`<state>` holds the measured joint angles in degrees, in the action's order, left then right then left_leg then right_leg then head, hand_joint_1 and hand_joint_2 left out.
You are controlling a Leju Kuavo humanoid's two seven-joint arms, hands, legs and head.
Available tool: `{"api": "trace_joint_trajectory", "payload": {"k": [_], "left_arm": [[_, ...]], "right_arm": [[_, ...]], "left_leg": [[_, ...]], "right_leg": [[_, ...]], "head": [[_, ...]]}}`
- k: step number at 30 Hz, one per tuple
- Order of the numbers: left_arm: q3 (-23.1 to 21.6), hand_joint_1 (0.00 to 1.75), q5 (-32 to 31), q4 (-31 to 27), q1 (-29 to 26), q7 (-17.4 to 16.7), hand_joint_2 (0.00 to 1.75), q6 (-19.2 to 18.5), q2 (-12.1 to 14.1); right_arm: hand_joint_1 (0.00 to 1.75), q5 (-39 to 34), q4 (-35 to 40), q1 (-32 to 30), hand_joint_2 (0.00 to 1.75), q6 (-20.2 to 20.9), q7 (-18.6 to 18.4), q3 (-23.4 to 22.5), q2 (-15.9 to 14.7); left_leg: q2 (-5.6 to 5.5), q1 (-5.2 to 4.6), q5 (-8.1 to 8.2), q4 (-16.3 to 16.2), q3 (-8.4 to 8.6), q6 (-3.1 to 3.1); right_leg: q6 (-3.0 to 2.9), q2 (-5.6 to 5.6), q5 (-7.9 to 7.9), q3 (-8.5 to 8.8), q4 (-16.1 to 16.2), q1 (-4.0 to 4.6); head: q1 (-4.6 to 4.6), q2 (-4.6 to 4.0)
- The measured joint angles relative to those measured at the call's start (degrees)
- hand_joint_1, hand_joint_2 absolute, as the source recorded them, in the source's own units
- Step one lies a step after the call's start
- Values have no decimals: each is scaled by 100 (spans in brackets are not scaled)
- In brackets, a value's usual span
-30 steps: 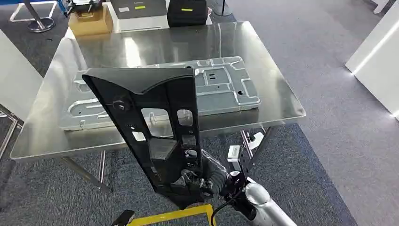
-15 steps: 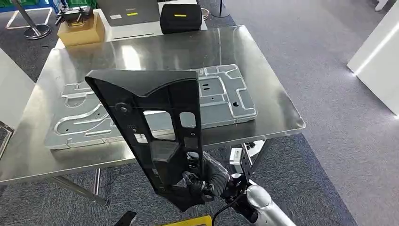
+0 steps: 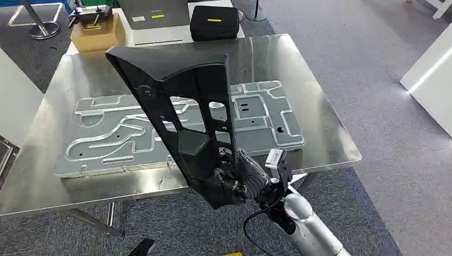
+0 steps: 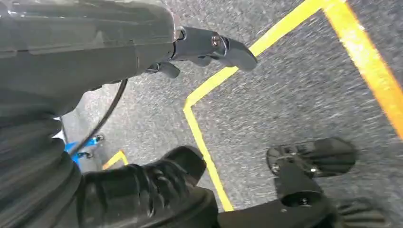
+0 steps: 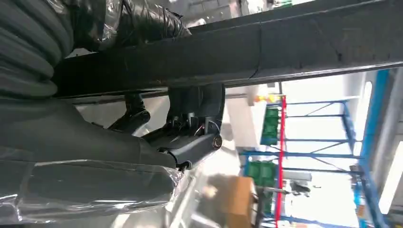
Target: Take the parts from the cabinet and place them on the table.
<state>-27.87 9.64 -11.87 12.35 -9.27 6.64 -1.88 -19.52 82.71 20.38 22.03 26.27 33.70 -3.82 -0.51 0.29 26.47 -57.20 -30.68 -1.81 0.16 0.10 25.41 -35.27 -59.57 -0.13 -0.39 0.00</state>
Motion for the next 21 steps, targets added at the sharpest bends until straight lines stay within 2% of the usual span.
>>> {"api": "trace_joint_trajectory", "payload": {"k": [1, 2, 4, 6, 7, 9, 10, 11, 12, 14, 15, 16, 17, 18, 19, 20, 21], "left_arm": [[0, 0, 0, 0, 11, 0, 175, 0, 0], [0, 0, 0, -2, 12, -2, 175, 0, 0], [-4, 0, -13, 0, -2, 0, 175, 0, 0], [-20, 0, -35, -2, 13, 7, 175, 0, 7], [-39, 0, -39, -2, 19, 13, 175, 0, 0], [-66, 0, -63, -2, 4, 24, 175, 0, -2], [-72, 0, -90, -2, -4, 31, 175, 0, -2], [-81, 0, -98, 0, -28, 33, 175, 2, -4], [-83, 0, -116, -2, -41, 33, 175, 2, -2], [-85, 0, -151, -2, -42, 35, 175, 4, -2], [-87, 0, -155, -2, -43, 37, 175, 11, -2], [-87, 0, -168, 0, -38, 37, 175, 11, -2], [-92, 0, -206, -2, -46, 37, 175, 13, -11], [-92, 0, -221, -4, -65, 39, 175, 13, -17], [-92, 0, -258, -4, -82, 33, 175, 11, -22], [-94, 0, -286, -11, -84, 33, 175, 7, -44], [-98, 0, -325, -11, -74, 31, 175, 2, -59]], "right_arm": [[175, 0, -2, 33, 175, -2, 2, -13, 4], [175, 7, 0, 36, 175, -7, 4, -20, 4], [175, 213, -4, 76, 175, -190, 44, -46, 13], [175, 413, -15, 271, 175, -412, 50, -91, 24], [175, 467, -26, 403, 175, -506, 48, -131, 46], [175, 590, -70, 696, 175, -728, 17, -223, 79], [175, 629, -94, 793, 175, -812, -9, -266, 81], [175, 678, -138, 983, 175, -940, -55, -330, 103], [175, 754, -203, 1138, 175, -1094, -122, -410, 142], [175, 967, -284, 1474, 175, -1413, -186, -533, 199], [175, 1146, -341, 1671, 175, -1618, -214, -573, 214], [175, 1295, -389, 1786, 175, -1780, -230, -590, 227], [175, 1570, -468, 1992, 175, -2077, -282, -616, 243], [175, 1813, -523, 2104, 175, -2320, -333, -621, 256], [175, 2312, -594, 2212, 175, -2704, -400, -618, 284], [175, 2723, -632, 2327, 175, -3009, -503, -618, 308], [175, 3197, -697, 2457, 175, -3318, -622, -608, 319]], "left_leg": [[-5, -8, 24, -11, -44, 37], [1, -8, 43, 4, -55, 76], [3, -20, 27, -76, -16, 154], [18, 2, 232, -332, -142, 182], [18, 17, 411, -675, -324, 218], [19, 39, 772, -1546, -815, 259], [19, 39, 810, -1746, -946, 256], [20, 40, 678, -1736, -1018, 241], [21, 40, 468, -1470, -942, 234], [24, 39, -167, -470, -555, 216], [33, 23, -225, -169, -445, 188], [36, 2, -125, -139, -474, 192], [34, -28, -190, -111, -451, 138], [25, -40, -215, -109, -462, 112], [24, -40, -234, -95, -459, 85], [34, 35, -281, -20, -413, 37], [31, 24, -287, -4, -403, 14]], "right_leg": [[-22, -6, 110, 0, 105, 24], [-56, -4, -20, 9, 97, 33], [-148, 9, -33, 56, 111, 9], [-205, 2, -48, 90, 134, -23], [-219, 3, -40, 88, 132, -23], [-240, 2, -24, 86, 121, -7], [-240, 2, -14, 87, 110, -6], [-236, 4, 8, 91, 93, -6], [-232, 11, 23, 95, 74, -7], [-204, 18, 60, 129, 49, -6], [-186, 13, 72, 132, 49, -5], [-160, 11, 57, 114, 47, -1], [-110, 14, 62, 72, 46, 1], [-82, 11, 73, 81, 52, -5], [-50, 9, 59, 89, 65, -6], [-8, 5, 102, 64, 38, 14], [11, -1, 199, 10, -97, 1]], "head": [[16, 0], [2, 0], [11, 0], [7, 0], [2, 0], [4, 0], [4, 0], [4, 0], [2, 0], [4, 0], [11, 0], [7, 0], [4, 0], [4, 0], [7, 0], [2, 0], [7, 0]]}}
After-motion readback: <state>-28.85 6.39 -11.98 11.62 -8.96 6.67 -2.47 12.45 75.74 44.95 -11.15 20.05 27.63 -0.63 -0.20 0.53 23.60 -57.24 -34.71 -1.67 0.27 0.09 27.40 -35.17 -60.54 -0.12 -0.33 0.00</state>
